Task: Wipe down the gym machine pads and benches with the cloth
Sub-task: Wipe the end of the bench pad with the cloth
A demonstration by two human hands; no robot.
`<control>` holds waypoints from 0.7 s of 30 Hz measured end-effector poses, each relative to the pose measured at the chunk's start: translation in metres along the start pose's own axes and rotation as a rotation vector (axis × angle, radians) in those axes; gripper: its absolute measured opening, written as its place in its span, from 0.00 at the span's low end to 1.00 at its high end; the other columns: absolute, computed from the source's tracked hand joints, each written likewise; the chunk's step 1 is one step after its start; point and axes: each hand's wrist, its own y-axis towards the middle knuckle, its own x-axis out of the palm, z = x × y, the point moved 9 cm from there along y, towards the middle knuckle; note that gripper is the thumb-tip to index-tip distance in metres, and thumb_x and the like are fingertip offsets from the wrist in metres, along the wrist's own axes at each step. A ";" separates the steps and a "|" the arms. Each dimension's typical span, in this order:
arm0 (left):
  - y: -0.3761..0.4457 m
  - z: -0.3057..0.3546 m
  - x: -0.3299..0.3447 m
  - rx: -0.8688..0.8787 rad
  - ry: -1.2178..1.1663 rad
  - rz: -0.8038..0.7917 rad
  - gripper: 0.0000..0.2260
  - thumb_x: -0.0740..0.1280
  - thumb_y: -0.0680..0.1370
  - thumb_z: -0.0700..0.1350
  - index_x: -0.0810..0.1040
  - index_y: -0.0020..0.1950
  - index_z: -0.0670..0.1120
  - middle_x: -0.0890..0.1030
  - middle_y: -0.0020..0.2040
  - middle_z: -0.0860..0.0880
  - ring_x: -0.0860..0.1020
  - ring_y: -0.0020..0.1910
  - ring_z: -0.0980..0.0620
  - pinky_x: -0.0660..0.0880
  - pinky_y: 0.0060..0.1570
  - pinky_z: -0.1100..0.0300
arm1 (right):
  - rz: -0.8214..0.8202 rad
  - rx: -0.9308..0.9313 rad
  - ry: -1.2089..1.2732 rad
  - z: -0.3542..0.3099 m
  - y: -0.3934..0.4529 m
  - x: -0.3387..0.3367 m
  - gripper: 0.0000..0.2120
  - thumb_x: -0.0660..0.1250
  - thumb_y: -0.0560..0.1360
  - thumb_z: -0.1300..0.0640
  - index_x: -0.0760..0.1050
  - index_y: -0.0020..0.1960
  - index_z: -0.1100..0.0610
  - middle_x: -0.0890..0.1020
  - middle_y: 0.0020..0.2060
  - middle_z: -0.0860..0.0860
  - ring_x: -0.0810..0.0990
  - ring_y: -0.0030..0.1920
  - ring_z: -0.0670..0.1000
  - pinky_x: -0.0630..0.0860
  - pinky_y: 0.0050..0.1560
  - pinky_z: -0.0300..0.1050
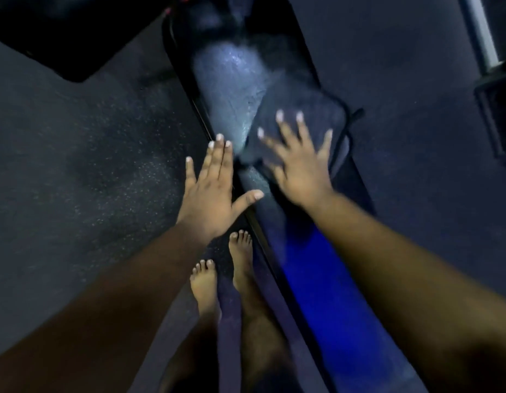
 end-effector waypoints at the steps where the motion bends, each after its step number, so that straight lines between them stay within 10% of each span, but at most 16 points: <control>1: -0.004 0.003 0.003 0.004 0.004 -0.022 0.50 0.38 0.74 0.78 0.37 0.83 0.43 0.35 0.83 0.46 0.37 0.83 0.50 0.40 0.79 0.36 | -0.034 -0.043 -0.021 -0.007 -0.043 0.010 0.32 0.57 0.79 0.43 0.51 0.81 0.35 0.47 0.84 0.46 0.44 0.83 0.59 0.47 0.70 0.84; 5: -0.022 0.008 0.018 0.032 0.007 -0.078 0.51 0.35 0.73 0.79 0.37 0.83 0.44 0.34 0.83 0.47 0.36 0.82 0.51 0.40 0.80 0.37 | -0.129 -0.208 -0.060 -0.024 -0.154 0.041 0.38 0.64 0.77 0.42 0.50 0.82 0.36 0.49 0.84 0.49 0.45 0.83 0.60 0.49 0.68 0.85; 12: -0.018 -0.008 0.021 -0.021 -0.014 -0.020 0.51 0.38 0.73 0.79 0.39 0.84 0.43 0.38 0.84 0.46 0.40 0.83 0.50 0.38 0.79 0.40 | -0.042 0.054 0.002 -0.019 -0.004 0.015 0.35 0.46 0.77 0.27 0.47 0.82 0.35 0.43 0.84 0.49 0.37 0.81 0.66 0.37 0.65 0.87; 21: -0.041 0.018 0.031 0.037 -0.082 -0.080 0.50 0.39 0.73 0.79 0.39 0.84 0.45 0.35 0.83 0.49 0.36 0.82 0.53 0.39 0.80 0.38 | -0.200 -0.360 -0.110 -0.037 -0.225 0.064 0.42 0.70 0.72 0.40 0.54 0.82 0.38 0.51 0.84 0.49 0.46 0.83 0.61 0.47 0.68 0.85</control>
